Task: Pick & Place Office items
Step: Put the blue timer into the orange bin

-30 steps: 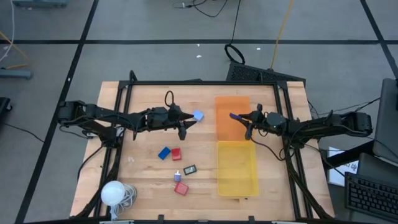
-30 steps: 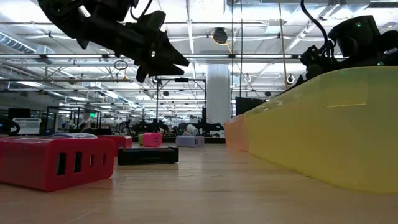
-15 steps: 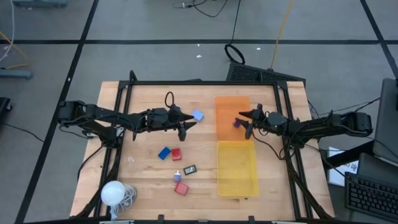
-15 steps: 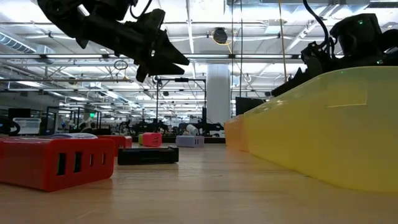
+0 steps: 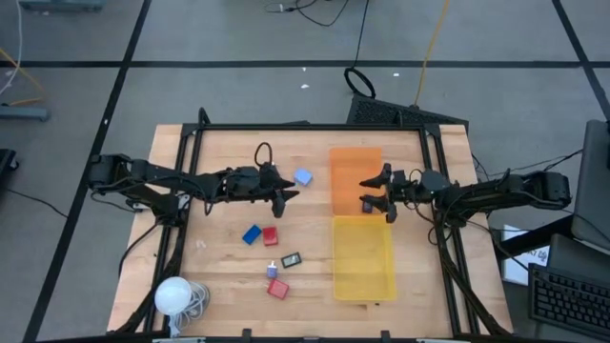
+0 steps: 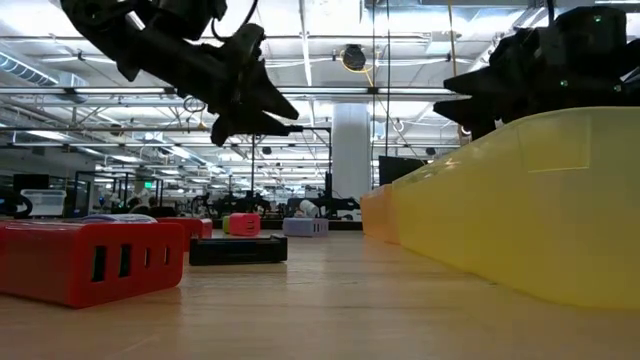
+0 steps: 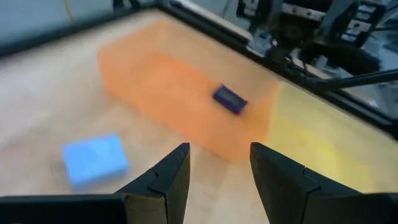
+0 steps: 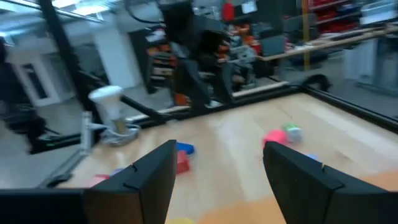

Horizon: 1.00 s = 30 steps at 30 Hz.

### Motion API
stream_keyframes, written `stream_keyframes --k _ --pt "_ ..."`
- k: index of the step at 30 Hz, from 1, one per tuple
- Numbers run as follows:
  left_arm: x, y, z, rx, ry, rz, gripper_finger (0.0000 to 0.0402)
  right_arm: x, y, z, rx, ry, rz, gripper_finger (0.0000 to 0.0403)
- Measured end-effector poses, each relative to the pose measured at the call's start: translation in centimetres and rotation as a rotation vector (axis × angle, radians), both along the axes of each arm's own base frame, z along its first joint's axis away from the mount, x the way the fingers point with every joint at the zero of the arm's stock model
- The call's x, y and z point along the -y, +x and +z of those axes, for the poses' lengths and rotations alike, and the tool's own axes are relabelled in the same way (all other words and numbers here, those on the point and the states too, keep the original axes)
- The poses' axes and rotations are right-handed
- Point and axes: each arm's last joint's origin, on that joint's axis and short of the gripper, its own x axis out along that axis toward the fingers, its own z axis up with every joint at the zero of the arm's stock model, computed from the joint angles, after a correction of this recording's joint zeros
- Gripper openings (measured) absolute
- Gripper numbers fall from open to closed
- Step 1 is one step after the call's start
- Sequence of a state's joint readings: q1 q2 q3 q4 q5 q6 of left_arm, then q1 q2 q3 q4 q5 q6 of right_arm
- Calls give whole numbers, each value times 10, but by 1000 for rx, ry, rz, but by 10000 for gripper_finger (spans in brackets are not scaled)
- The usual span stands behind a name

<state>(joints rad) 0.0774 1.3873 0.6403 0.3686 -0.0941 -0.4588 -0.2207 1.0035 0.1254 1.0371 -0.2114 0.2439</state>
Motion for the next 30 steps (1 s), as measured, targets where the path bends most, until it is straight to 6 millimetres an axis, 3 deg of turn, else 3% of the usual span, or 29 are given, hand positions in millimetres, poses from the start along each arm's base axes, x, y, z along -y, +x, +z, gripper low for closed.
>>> stream_keyframes --k 6,13,19,24,30 --pt "15 -5 28 108 -135 -203 170 -1 0 0 2 4 28 218" --pt "67 -23 44 -20 -155 -334 170 -1 0 0 -3 0 28 219" --pt "104 -48 43 -370 -107 -159 170 -1 0 0 -2 -20 26 215" --pt "112 -64 22 -614 -172 72 170 -1 0 0 -6 -29 25 216" --pt "114 -64 -4 -788 -162 200 170 -1 0 -2 -21 -25 24 212"
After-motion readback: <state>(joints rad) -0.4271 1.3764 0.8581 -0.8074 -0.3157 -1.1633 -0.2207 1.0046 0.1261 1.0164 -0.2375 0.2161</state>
